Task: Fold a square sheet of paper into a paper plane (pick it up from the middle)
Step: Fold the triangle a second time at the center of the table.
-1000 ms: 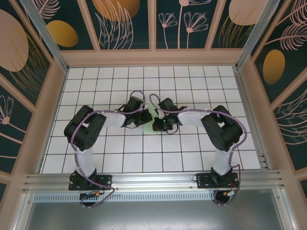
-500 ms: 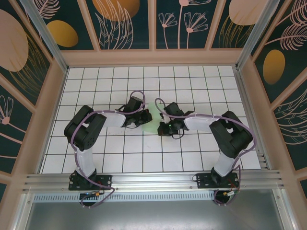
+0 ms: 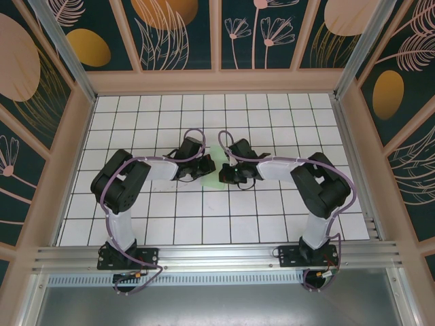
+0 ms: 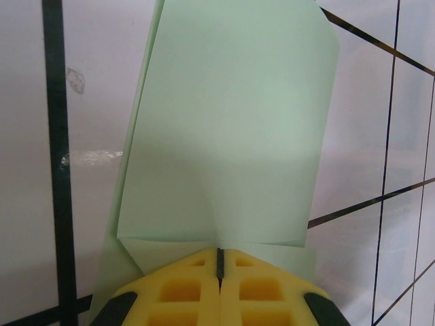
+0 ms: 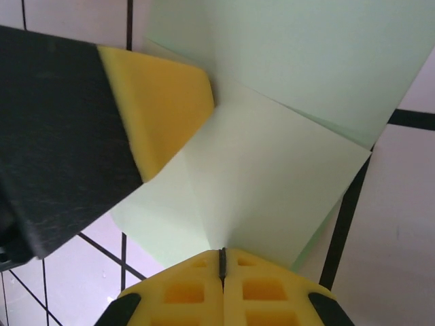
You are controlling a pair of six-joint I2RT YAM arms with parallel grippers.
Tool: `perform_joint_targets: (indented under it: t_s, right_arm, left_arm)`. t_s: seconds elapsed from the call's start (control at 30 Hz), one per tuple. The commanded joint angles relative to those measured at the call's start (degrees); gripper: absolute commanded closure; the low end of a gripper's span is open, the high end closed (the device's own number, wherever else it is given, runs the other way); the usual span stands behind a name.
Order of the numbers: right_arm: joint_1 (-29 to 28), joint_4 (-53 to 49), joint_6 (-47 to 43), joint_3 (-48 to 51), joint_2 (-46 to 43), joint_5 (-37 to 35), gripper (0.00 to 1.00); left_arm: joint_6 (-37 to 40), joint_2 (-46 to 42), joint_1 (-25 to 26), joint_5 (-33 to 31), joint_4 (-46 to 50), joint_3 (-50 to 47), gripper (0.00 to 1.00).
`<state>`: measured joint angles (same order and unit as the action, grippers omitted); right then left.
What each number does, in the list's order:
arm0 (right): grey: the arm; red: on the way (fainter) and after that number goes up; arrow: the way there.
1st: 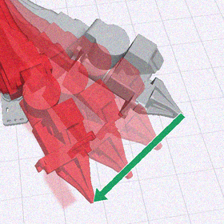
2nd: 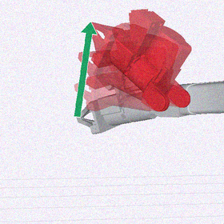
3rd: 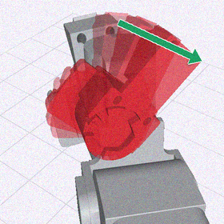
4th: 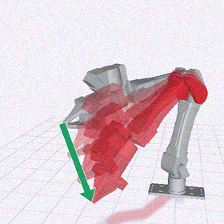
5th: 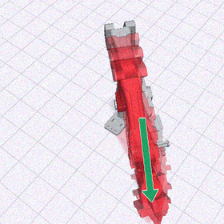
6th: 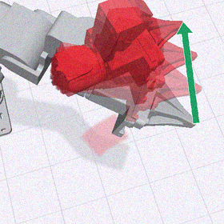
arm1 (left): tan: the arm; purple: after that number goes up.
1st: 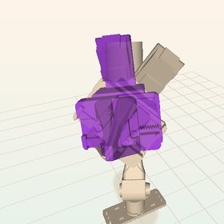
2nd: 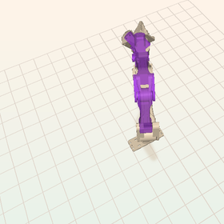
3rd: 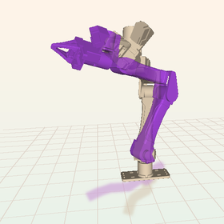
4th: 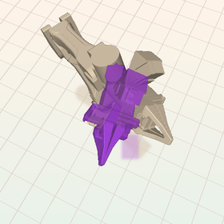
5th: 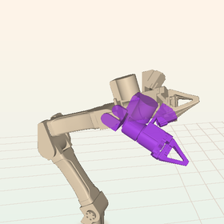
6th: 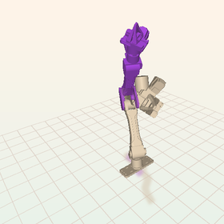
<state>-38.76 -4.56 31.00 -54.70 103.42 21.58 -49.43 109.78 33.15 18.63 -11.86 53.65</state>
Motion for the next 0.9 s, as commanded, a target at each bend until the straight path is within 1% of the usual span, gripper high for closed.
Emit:
perform_joint_targets:
  t_s: [0.0, 0.3, 0.53, 0.67, 0.77, 0.87]
  right_arm:
    - [-0.6, 0.47, -0.53, -0.95, 0.73, 2.45, 0.96]
    - [-0.79, -5.94, -3.87, 1.32, 0.45, 0.13, 0.96]
    - [-0.83, -6.43, -4.73, 0.43, 0.97, 1.62, 0.96]
    - [-0.7, -6.74, -4.72, 2.25, 0.69, 1.33, 0.97]
    - [-0.68, -6.75, -4.9, 3.75, -0.09, 1.27, 0.97]
    - [-0.7, -7.37, -4.75, 3.92, 0.76, 0.11, 0.98]
  left_arm:
    - [-0.45, 2.75, 0.34, -2.92, 6.02, -2.39, 0.95]
    - [-0.43, 2.63, 0.26, -3.21, 6.24, -2.16, 0.95]
    - [-0.32, 2.15, 0.26, -2.99, 6.28, -1.84, 0.95]
    - [0.34, 1.16, 0.28, -1.48, 4.92, -1.36, 0.94]
    - [2.54, 0.46, 0.3, 0.39, 4.82, 0.07, 0.92]
    - [3.71, -0.74, 0.27, 3.34, 3.15, 0.6, 0.89]
